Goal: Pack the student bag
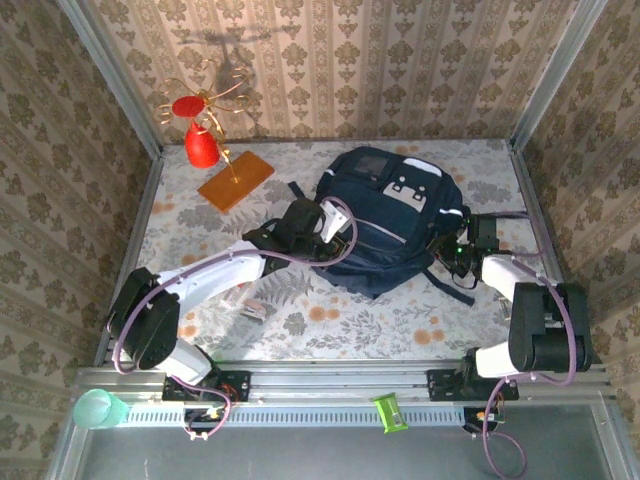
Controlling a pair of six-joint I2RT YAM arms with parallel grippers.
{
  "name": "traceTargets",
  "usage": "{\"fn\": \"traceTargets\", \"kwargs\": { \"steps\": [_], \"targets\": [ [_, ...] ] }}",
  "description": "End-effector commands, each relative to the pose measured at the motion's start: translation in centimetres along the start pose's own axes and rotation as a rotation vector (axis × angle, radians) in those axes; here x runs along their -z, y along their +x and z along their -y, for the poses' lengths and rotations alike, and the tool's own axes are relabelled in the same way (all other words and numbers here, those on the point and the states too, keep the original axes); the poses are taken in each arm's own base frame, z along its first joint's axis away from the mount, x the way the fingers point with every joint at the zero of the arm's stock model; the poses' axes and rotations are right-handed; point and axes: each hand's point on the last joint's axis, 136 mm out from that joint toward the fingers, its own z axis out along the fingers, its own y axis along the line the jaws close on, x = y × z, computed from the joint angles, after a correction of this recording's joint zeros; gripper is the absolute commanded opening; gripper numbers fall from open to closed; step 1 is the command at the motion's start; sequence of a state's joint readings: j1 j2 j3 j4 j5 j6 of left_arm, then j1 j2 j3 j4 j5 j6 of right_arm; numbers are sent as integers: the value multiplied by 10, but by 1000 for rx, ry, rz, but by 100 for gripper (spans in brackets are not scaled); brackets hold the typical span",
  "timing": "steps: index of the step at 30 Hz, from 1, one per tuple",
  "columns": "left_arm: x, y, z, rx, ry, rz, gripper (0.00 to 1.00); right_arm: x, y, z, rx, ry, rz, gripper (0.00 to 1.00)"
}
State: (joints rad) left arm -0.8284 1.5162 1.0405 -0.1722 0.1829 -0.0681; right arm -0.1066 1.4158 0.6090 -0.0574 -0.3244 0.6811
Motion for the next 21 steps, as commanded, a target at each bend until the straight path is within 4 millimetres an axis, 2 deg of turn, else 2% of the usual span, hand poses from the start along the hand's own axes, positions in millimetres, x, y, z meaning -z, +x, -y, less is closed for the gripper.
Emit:
{"fn": "traceTargets", "kwargs": {
  "steps": [1, 4, 6, 10, 14, 16, 19, 21],
  "targets": [
    [3, 12, 0, 44, -32, -37, 0, 14, -13, -8, 48, 5, 60, 46],
    [5, 16, -8, 44, -81, -38, 0, 34, -13, -3, 77, 44, 112, 54],
    [5, 17, -8, 33, -80, -40, 0, 46, -12, -2, 95, 53, 134, 55],
    [0, 25, -9, 26, -77, -66, 0, 58, 10, -13, 117, -1, 114, 58],
    [-9, 32, -9, 26, -72, -72, 0, 50, 49, -37, 142, -105, 30, 60],
    [-14, 36, -11, 25, -79, -81, 2, 44, 61, -41, 166, -106, 2, 60],
    [-22, 42, -14, 26, -83, -107, 11, 35, 66, -42, 167, -109, -25, 60],
    [-26, 44, -15, 27, -89, -123, 13, 32, 67, -42, 164, -109, -35, 60]
  ]
}}
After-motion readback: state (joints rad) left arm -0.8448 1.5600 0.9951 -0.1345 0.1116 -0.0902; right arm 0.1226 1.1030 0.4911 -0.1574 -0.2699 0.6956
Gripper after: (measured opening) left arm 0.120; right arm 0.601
